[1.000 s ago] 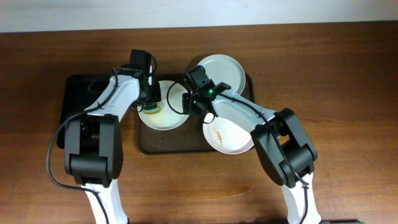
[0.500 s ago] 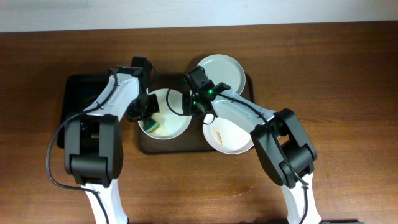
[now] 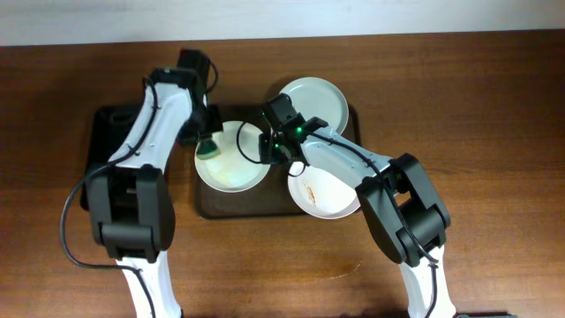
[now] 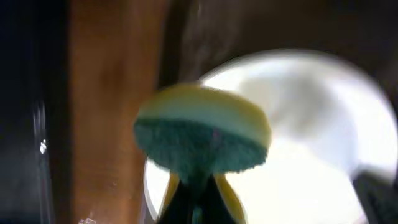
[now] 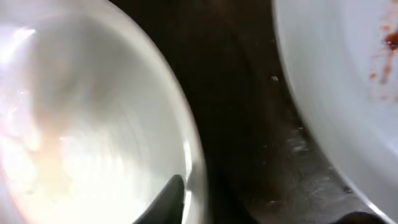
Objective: Clean dirty plates on tray and stack at the side
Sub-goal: 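Scrub the left white plate with the sponge while the right gripper holds it, then lift the scrubbed plate with the right gripper and set it on the table's right side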
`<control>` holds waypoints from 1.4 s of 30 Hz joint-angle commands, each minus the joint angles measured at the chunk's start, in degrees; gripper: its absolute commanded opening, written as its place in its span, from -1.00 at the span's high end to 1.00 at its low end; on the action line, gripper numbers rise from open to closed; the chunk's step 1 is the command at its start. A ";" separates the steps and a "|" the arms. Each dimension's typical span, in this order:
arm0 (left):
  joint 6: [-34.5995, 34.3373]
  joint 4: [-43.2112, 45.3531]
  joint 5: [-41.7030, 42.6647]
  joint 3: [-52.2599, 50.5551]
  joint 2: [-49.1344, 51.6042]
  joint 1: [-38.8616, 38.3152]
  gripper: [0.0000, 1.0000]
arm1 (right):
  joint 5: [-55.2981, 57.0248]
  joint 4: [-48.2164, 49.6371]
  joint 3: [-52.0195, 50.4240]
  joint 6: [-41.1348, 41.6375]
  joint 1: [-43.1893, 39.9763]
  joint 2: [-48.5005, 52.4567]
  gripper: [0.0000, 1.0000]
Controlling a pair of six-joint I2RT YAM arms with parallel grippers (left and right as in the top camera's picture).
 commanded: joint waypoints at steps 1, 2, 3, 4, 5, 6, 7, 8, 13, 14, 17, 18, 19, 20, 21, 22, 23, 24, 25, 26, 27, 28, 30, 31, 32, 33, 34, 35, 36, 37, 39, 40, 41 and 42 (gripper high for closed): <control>4.61 -7.48 -0.35 8.68 -0.52 0.39 0.99 | -0.37 -0.48 0.11 -0.46 0.63 1.84 0.41; 4.79 -9.73 -0.33 10.97 -0.52 0.76 0.99 | -0.39 -0.48 0.11 -0.46 0.68 1.84 0.52; 4.79 -10.16 -0.33 11.85 -0.52 1.27 0.99 | -0.39 -0.68 0.11 -0.48 0.68 1.84 0.92; 4.79 -9.97 -0.33 11.89 -0.52 2.47 0.99 | -1.92 -0.76 0.15 -0.50 0.57 1.29 0.92; 4.79 -9.99 -0.33 11.89 -0.52 3.72 0.99 | -2.29 -1.86 0.52 -0.55 0.57 0.02 0.92; 4.79 -9.92 -0.33 11.89 -0.52 5.16 0.99 | -2.27 -3.85 1.46 -2.14 0.59 -1.86 0.92; 4.76 -9.79 -0.28 11.89 -0.52 6.60 0.99 | -0.74 -7.17 2.95 -4.02 0.66 -4.50 0.92; 4.79 -9.73 0.26 11.89 -0.52 8.07 0.99 | 1.75 -9.73 3.65 -4.04 0.70 -6.49 0.92; 4.79 -9.03 1.20 11.89 -0.52 12.26 0.99 | 24.94 -17.44 3.98 -8.26 2.86 -15.02 0.92; 4.79 -8.79 1.20 11.89 -0.52 12.24 0.99 | 30.34 -17.88 3.98 -8.28 4.22 -15.63 0.92; 4.79 -8.52 1.18 11.89 -0.50 12.24 0.99 | 51.23 -18.78 3.98 -8.31 11.04 -16.06 0.92; 4.76 -8.46 1.18 11.89 -0.50 12.24 0.99 | 60.87 -18.91 3.98 -8.28 14.58 -16.06 0.92; 4.79 -8.48 1.20 11.89 -0.50 12.24 0.99 | 71.45 -18.75 3.98 -8.28 18.01 -16.06 0.92; 4.76 -8.48 1.20 11.89 -0.50 12.24 0.99 | 78.77 -18.71 3.98 -8.28 19.91 -16.06 0.92; 4.76 -8.48 1.20 11.89 -0.50 12.24 0.99 | 86.44 -18.71 3.98 -8.26 21.57 -16.06 0.92; 4.76 -8.48 1.20 11.89 -0.50 12.24 0.99 | 91.51 -18.71 3.98 -8.26 22.51 -16.06 0.92; 4.76 -8.46 1.20 11.89 -0.50 12.24 0.99 | 95.25 -18.71 3.98 -8.26 23.06 -16.06 0.92; 4.76 -8.46 1.20 11.89 -0.50 12.24 0.99 | 96.45 -18.71 3.98 -8.26 23.19 -16.06 0.92; 4.76 -8.46 1.20 11.89 -0.50 12.24 0.99 | 96.45 -18.73 3.98 -8.28 23.19 -16.06 0.92; 4.76 -8.46 1.20 11.89 -0.50 12.24 0.99 | 96.61 -18.69 3.98 -8.26 23.19 -16.06 0.92; 4.76 -8.44 1.20 11.89 -0.50 12.24 0.99 | 96.65 -18.73 3.98 -8.28 23.19 -16.06 0.92; 4.76 -8.44 1.20 11.89 -0.50 12.24 0.99 | 96.87 -18.71 3.98 -8.26 23.19 -16.06 0.92; 4.76 -8.44 1.20 11.89 -0.50 12.24 0.99 | 97.68 -18.71 3.98 -8.26 23.19 -16.06 0.92; 4.76 -8.46 1.20 11.89 -0.50 12.24 0.99 | 97.70 -18.69 3.98 -8.24 23.17 -16.06 0.92; 4.76 -8.44 1.20 11.89 -0.50 12.24 0.99 | 97.74 -18.62 3.98 -8.24 23.10 -16.06 0.92; 4.76 -8.46 1.20 11.89 -0.50 12.24 0.99 | 98.36 -17.68 3.98 -8.20 22.64 -16.06 0.92; 4.76 -8.44 1.20 11.89 -0.50 12.24 0.99 | 99.23 -15.32 3.98 -8.24 21.59 -16.06 0.92; 4.76 -8.44 1.20 11.89 -0.50 12.24 0.99 | 99.19 -12.57 3.98 -8.28 20.00 -16.06 0.92; 4.76 -8.46 1.20 11.89 -0.50 12.24 0.99 | 99.19 -10.49 3.98 -8.28 18.21 -16.06 0.92; 4.76 -8.46 1.20 11.89 -0.50 12.24 0.99 | 99.03 -8.39 3.98 -8.31 15.93 -16.06 0.92; 4.76 -8.44 1.20 11.89 -0.50 12.20 0.99 | 98.51 -4.28 3.98 -12.79 11.19 -16.06 0.92; 4.76 -8.44 1.20 11.89 -0.50 12.20 0.99 | 96.32 -1.42 4.09 -18.93 9.18 -16.20 0.92; 4.76 -8.44 1.20 11.89 -0.50 12.20 0.99 | 92.28 -0.55 4.55 -23.10 8.02 -16.63 0.92; 4.76 -8.44 1.20 11.89 -0.50 12.20 0.99 | 87.08 -0.59 5.27 -25.31 7.06 -17.99 0.92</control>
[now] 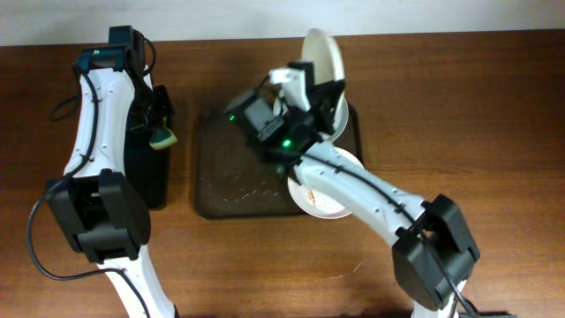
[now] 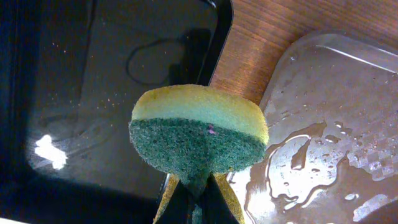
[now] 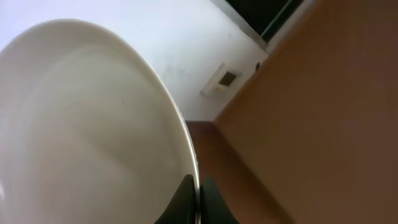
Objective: Clean dirty plates on tray and stack at the side
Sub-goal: 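Lift the scrubbed plate with the right gripper and set it on the table's right side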
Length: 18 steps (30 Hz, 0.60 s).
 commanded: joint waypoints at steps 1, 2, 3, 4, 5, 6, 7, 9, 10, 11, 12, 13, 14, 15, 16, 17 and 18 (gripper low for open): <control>0.90 0.13 0.48 1.29 -0.52 0.00 0.99 | -11.47 0.07 2.78 -8.07 -1.95 -5.20 0.92; 0.90 0.13 0.50 1.29 -0.52 0.00 0.99 | -16.94 0.02 2.91 -8.33 -2.27 -8.26 0.92; 0.90 0.13 0.81 1.29 -0.52 0.00 0.99 | -21.66 -0.87 2.91 -8.41 -2.64 -11.93 0.92; 0.90 0.17 2.10 1.29 -0.52 0.00 0.99 | -24.26 -2.45 2.91 -7.50 -3.17 -15.80 0.92; 0.90 0.31 2.62 1.29 -0.52 0.00 0.99 | -25.18 -6.12 2.91 -3.56 -4.52 -20.63 0.92; 0.90 0.39 2.62 1.29 -0.52 -0.02 0.99 | -28.13 -11.06 2.91 0.48 -6.78 -24.87 0.92; 0.92 0.39 2.62 1.29 -0.52 -0.09 0.99 | -34.51 -16.90 2.91 4.81 -10.60 -28.94 0.92; 0.92 0.44 2.60 1.29 -0.52 -0.90 0.99 | -49.22 -26.16 2.91 10.84 -20.13 -33.66 0.92; 1.38 0.83 2.60 1.29 -0.52 -2.05 0.99 | -62.40 -32.44 2.91 12.74 -30.32 -35.04 0.92; 1.79 1.31 2.60 1.29 -0.52 -2.99 0.99 | -68.08 -34.75 2.82 12.72 -35.50 -34.95 0.92; 1.79 1.97 2.60 1.29 -0.52 -4.28 0.99 | -77.35 -37.70 1.84 12.66 -45.70 -33.46 0.92; 1.79 2.95 2.60 1.29 -0.52 -5.92 0.99 | -81.64 -39.01 0.52 12.48 -52.48 -31.21 0.92; 1.79 3.41 2.60 1.29 -0.52 -6.91 0.99 | -83.45 -38.99 -0.76 12.00 -56.63 -28.50 0.92; 1.79 3.78 2.60 1.29 -0.52 -7.89 0.99 | -83.97 -38.73 -1.64 12.00 -58.62 -26.36 0.92; 1.79 4.46 2.60 1.29 -0.52 -9.51 0.99 | -84.13 -37.03 -3.45 10.82 -61.33 -19.39 0.92; 1.77 4.66 2.60 1.29 -0.52 -10.36 0.99 | -84.41 -36.15 -3.45 10.01 -61.55 -15.96 0.92; 1.77 4.98 2.60 1.29 -0.52 -11.26 0.99 | -84.41 -34.51 -3.45 9.03 -61.55 -11.28 0.92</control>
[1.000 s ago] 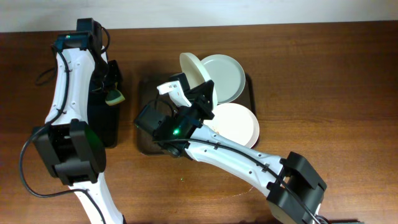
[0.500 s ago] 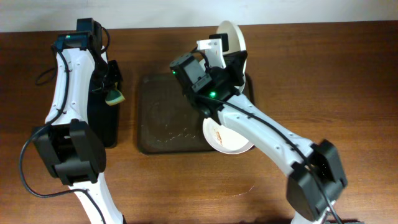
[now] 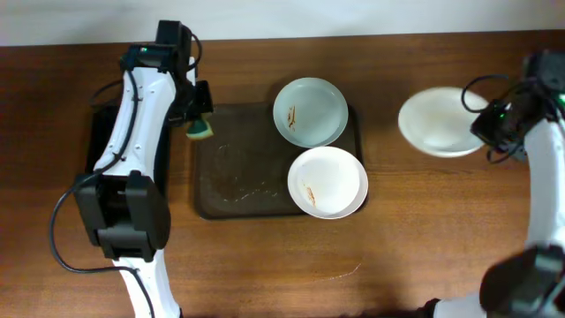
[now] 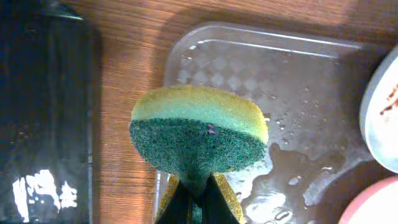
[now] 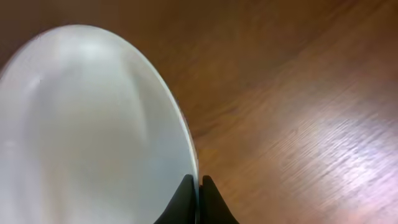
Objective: Clean dirty plates on tray and stack at the side
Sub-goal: 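Lift the scrubbed plate with the right gripper and set it on the table's right side, then move the right gripper to the front plate and grip its rim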
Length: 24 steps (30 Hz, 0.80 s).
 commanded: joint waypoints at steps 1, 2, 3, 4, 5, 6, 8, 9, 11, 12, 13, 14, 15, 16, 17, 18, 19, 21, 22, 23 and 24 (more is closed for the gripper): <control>1.09 0.83 0.46 1.20 -0.52 -2.51 0.99 | -1.81 3.06 -0.76 -1.77 -0.63 10.08 0.92; 1.09 0.98 0.46 1.20 -0.52 -2.93 0.99 | -1.84 3.96 -0.76 -1.77 -0.63 12.46 0.92; 1.09 1.01 0.46 1.20 -0.52 -3.30 0.99 | -1.81 4.98 -0.76 -1.77 -0.63 14.84 0.92; 1.09 1.01 0.46 1.20 -0.52 -3.56 0.99 | -1.66 6.05 -0.76 -1.79 -0.63 16.81 0.92; 1.09 1.03 0.46 1.20 -0.52 -3.61 0.99 | -1.27 6.62 -0.76 -1.79 -0.66 17.88 0.92; 1.09 1.03 0.44 1.20 -0.52 -3.61 0.99 | -0.37 6.84 -0.76 -1.77 -0.63 18.47 0.92; 1.09 1.01 0.46 1.20 -0.52 -3.61 0.99 | 0.68 6.34 -0.74 -1.77 -0.63 18.64 -0.25; 1.09 1.01 0.46 1.20 -0.52 -3.61 0.99 | -0.63 4.94 -0.17 -2.08 -0.63 18.58 -0.40; 1.09 1.03 0.46 1.20 -0.52 -3.61 0.99 | -11.56 -3.37 6.23 -9.60 -0.44 16.92 -0.40; 1.09 1.01 0.46 1.20 -0.52 -3.61 0.99 | -18.67 -6.47 8.61 -12.37 0.48 14.05 -0.40; 1.09 1.01 0.48 1.20 -0.52 -3.63 0.99 | -21.53 -6.99 8.70 -13.27 1.66 11.87 -0.40; 1.07 0.98 0.46 1.20 -0.52 -3.61 0.99 | -21.20 -9.49 8.68 -13.42 6.25 9.14 -0.40; 1.07 0.98 0.48 1.20 -0.52 -3.61 0.99 | -21.03 -11.39 8.13 -13.90 9.40 9.29 -0.37; 1.07 0.96 0.48 1.20 -0.52 -3.61 0.99 | -20.09 -11.65 6.91 -13.84 11.41 9.29 -0.36; 1.07 0.96 0.48 1.20 -0.52 -3.61 0.99 | -19.12 -10.47 3.30 -13.84 15.41 9.29 -0.35; 1.09 0.96 0.48 1.20 -0.52 -3.61 0.99 | -19.15 -8.24 0.31 -13.79 17.73 9.29 -0.33; 1.07 0.98 0.46 1.20 -0.52 -3.61 0.99 | -18.32 -5.20 -3.21 -13.79 20.31 9.29 -0.29; 1.09 0.96 0.46 1.20 -0.52 -3.61 0.99 | -16.65 3.52 -11.65 -12.02 24.44 9.31 -0.27; 1.09 1.01 0.46 1.20 -0.52 -3.61 0.99 | -16.76 9.25 -15.98 -11.61 26.16 9.42 -0.21; 1.09 1.01 0.46 1.20 -0.52 -3.61 0.99 | -16.72 13.14 -18.64 -10.91 27.26 9.70 -0.13; 1.09 1.01 0.46 1.20 -0.52 -3.61 0.99 | -16.52 15.19 -20.28 -10.34 27.89 10.29 -0.05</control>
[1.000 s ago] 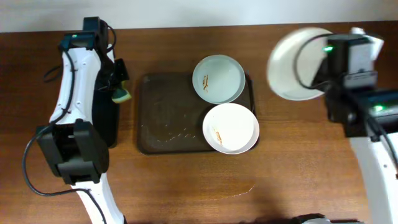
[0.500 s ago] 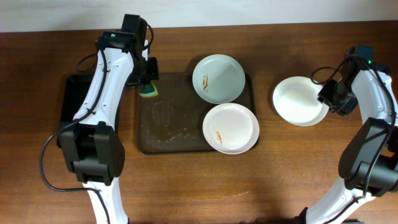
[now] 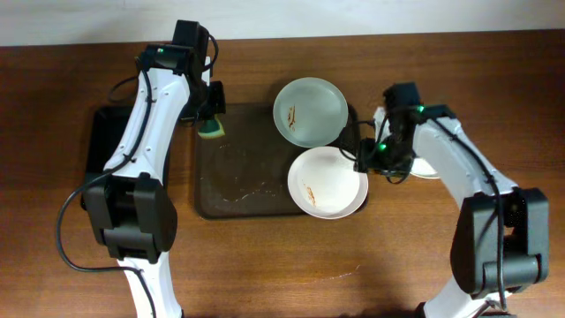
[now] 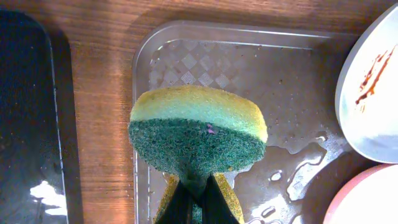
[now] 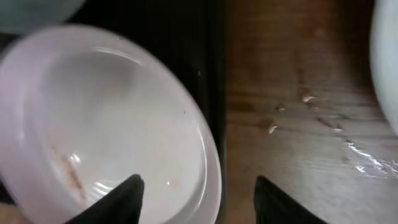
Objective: Clean dirty plates on tray and stack at the side
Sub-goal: 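Move the right gripper to the front plate and grip its rim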
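Observation:
My left gripper (image 4: pixel 198 199) is shut on a yellow-and-green sponge (image 4: pixel 198 134), held over the brown tray's (image 3: pixel 238 190) far left corner. Two dirty plates lie on the tray: a pale one with red streaks (image 3: pixel 310 112) at the back and a white one with an orange smear (image 3: pixel 327 182) in front. My right gripper (image 5: pixel 205 202) is open, its fingers either side of the white plate's (image 5: pixel 93 124) right rim. A clean white plate (image 3: pixel 425 170) lies on the table right of the tray, partly hidden under the right arm.
A black tray (image 3: pixel 97 150) lies left of the brown tray. Water drops and puddles wet the brown tray's floor (image 4: pixel 298 74) and the wood beside the clean plate (image 5: pixel 388 62).
The right gripper held the clean plate over the table at the right; now that plate lies on the table and the gripper is open at the white dirty plate's rim. The sponge sits slightly further right.
The sponge was at a plate on the tray's left half, with the right gripper on its rim. Then the right gripper held that plate up on edge while the sponge hung over the black tray. The plate went right, and now rests on the table.

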`<control>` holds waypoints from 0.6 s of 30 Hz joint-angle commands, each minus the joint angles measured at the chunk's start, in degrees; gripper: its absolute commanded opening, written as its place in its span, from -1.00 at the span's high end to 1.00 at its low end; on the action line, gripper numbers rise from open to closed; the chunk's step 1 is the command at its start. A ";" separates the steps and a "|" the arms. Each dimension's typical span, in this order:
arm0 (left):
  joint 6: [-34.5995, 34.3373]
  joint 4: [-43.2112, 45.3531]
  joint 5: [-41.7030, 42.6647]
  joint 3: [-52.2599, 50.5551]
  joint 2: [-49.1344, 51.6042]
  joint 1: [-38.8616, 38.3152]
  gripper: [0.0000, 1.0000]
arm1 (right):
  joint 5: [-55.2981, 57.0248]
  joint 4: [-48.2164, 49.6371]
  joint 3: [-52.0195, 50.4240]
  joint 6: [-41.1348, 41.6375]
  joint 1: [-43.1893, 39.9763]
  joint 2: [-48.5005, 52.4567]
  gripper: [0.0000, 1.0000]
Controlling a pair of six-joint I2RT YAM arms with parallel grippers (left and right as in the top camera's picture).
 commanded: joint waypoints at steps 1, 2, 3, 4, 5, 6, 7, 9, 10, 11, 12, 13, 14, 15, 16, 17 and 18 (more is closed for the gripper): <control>0.96 -0.02 0.28 1.18 -0.52 -0.11 0.99 | 1.64 4.26 -5.05 1.64 2.32 1.40 -0.02; 0.96 0.00 0.28 1.18 -0.52 -0.11 0.99 | 2.05 5.11 -5.44 1.62 2.49 2.12 0.08; 0.96 0.02 0.28 1.20 -0.52 -0.11 0.99 | 2.14 5.42 -5.44 1.64 2.51 2.27 0.21; 0.96 0.02 0.28 1.20 -0.52 -0.11 0.99 | 2.14 5.77 -5.44 1.92 2.51 2.27 0.46; 0.96 0.02 0.28 1.20 -0.52 -0.11 0.99 | 2.16 5.68 -5.44 2.43 2.51 2.27 0.66; 0.96 0.00 0.28 1.20 -0.52 -0.11 0.99 | 2.16 5.49 -5.44 2.91 2.51 2.27 0.81; 0.96 0.00 0.28 1.18 -0.52 -0.11 0.99 | 2.14 5.29 -5.44 2.93 2.49 2.27 0.92; 0.96 0.00 0.28 1.18 -0.52 -0.11 0.99 | 2.16 4.74 -5.22 2.91 2.49 2.25 0.92; 0.96 -0.02 0.28 1.20 -0.52 -0.11 0.99 | 2.25 3.45 -4.35 2.89 2.43 2.16 0.92; 0.96 -0.02 0.28 1.20 -0.52 -0.11 0.99 | 2.40 2.73 -3.67 2.89 2.38 2.14 0.92; 0.96 -0.04 0.28 1.20 -0.52 -0.11 0.99 | 2.38 1.27 -2.10 2.89 2.40 2.14 0.92; 0.96 -0.07 0.28 1.20 -0.52 -0.11 0.99 | 2.36 -1.38 0.28 2.89 2.54 2.14 0.92; 0.96 -0.26 0.28 1.20 -0.52 -0.11 0.99 | 2.14 -5.44 3.26 2.86 2.67 2.12 0.92; 0.98 -0.61 0.26 1.20 -0.52 -0.11 0.99 | 1.90 -8.15 5.40 2.86 3.41 2.08 0.92; 0.98 -1.01 0.24 1.20 -0.52 -0.09 0.99 | 0.04 -8.76 6.27 2.89 5.09 2.03 0.92; 0.98 -1.62 0.22 1.20 -0.52 -0.09 0.99 | -1.44 -8.02 6.29 3.74 8.09 2.05 0.92; 0.98 -2.38 0.04 1.20 -0.52 0.02 0.99 | 0.72 -6.12 6.27 7.58 11.91 2.16 0.92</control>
